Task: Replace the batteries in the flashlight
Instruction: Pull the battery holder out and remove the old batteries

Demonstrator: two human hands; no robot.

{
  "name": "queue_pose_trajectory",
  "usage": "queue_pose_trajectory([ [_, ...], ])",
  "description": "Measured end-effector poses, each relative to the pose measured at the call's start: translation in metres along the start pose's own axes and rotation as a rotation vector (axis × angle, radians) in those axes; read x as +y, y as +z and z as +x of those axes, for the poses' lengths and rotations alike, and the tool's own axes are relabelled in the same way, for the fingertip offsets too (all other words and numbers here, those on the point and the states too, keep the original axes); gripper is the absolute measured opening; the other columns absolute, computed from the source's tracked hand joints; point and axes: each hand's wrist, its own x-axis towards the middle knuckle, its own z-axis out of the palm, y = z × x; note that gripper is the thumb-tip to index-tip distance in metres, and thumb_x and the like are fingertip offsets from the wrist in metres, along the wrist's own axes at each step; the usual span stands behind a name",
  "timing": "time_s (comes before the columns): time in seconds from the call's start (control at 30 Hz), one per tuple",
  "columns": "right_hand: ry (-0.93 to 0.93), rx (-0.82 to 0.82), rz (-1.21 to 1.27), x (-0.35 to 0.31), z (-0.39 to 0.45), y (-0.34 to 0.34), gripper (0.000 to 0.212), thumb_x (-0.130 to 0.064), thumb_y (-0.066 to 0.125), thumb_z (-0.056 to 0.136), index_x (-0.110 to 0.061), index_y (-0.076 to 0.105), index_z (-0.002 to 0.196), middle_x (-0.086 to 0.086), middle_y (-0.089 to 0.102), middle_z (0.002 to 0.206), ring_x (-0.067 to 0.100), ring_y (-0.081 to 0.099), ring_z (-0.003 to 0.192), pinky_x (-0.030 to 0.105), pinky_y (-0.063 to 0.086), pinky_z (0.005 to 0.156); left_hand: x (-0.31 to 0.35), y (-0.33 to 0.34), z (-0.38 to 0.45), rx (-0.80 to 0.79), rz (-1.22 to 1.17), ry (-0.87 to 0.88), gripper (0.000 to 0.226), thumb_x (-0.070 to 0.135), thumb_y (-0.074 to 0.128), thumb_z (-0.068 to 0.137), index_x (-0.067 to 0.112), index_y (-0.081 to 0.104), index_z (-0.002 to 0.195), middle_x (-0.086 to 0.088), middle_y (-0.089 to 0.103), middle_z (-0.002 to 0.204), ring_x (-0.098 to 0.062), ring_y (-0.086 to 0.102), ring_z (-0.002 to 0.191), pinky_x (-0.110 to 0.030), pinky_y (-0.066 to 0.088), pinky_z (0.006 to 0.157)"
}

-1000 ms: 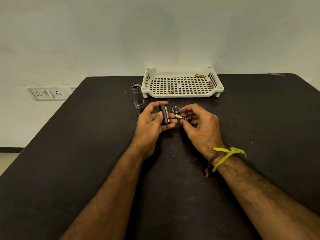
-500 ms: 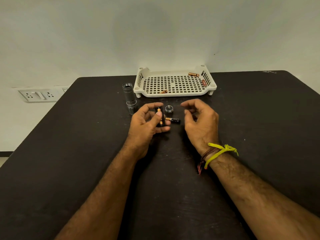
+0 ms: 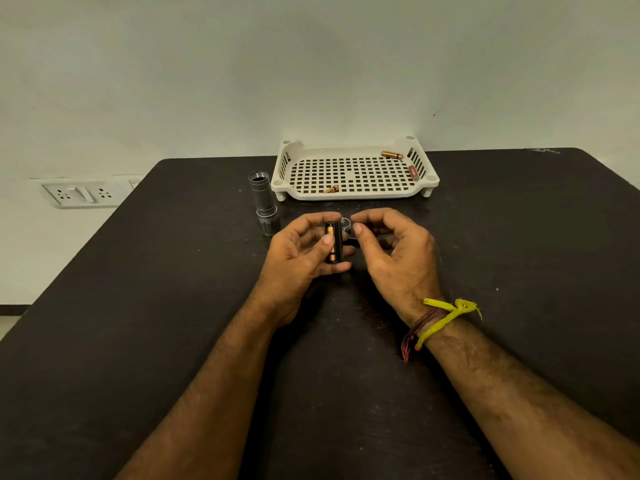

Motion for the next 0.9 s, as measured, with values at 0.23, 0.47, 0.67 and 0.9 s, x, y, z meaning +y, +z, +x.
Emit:
queue_pose_trajectory([
  [0.23,-0.038,-0.080,-0.003,0.0033,-0.0001,-0.0005,0.011,-0.007,0.070,0.090,-0.013,0.074,0.098,-0.012,0.072,0.092,-0.001,0.070,0.084,0.013,0.054,0.072,-0.0005,0.0010,-0.0004,-0.007,-0.026,0.007,0.035,-0.004,0.052,0.099,0.011,0.060,0.129,-0.011,0.070,0.114,-0.023,0.073,0.101,-0.036,0.062,0.079],
  [0.47,-0.133,-0.128,-0.042,0.0065,-0.0004,0.0007,0.012,-0.008,0.070,0.090,-0.013,0.073,0.100,-0.006,0.072,0.095,0.005,0.068,0.090,0.014,0.053,0.077,0.0009,0.0028,-0.0007,0.016,-0.002,0.020,0.038,-0.008,0.056,0.096,0.008,0.060,0.130,-0.018,0.068,0.113,-0.023,0.071,0.102,-0.032,0.062,0.076],
  [0.67,-0.085,-0.183,0.023,0.0079,-0.0010,-0.0005,0.019,-0.008,0.077,0.084,-0.017,0.075,0.100,-0.010,0.074,0.092,0.007,0.071,0.084,0.018,0.057,0.073,-0.0002,-0.0001,0.0013,0.083,-0.064,0.020,0.032,-0.001,0.063,0.093,0.005,0.061,0.125,-0.015,0.069,0.099,-0.022,0.075,0.089,-0.033,0.062,0.071],
  [0.9,-0.269,-0.244,-0.066,0.0072,0.0003,-0.0068,0.020,-0.005,0.080,0.082,-0.010,0.079,0.101,-0.001,0.078,0.097,0.006,0.072,0.086,0.026,0.060,0.076,-0.0017,-0.0002,0.0025,0.148,-0.054,0.016,0.029,0.002,0.067,0.092,0.004,0.063,0.120,-0.006,0.072,0.085,-0.020,0.075,0.079,-0.031,0.063,0.065],
])
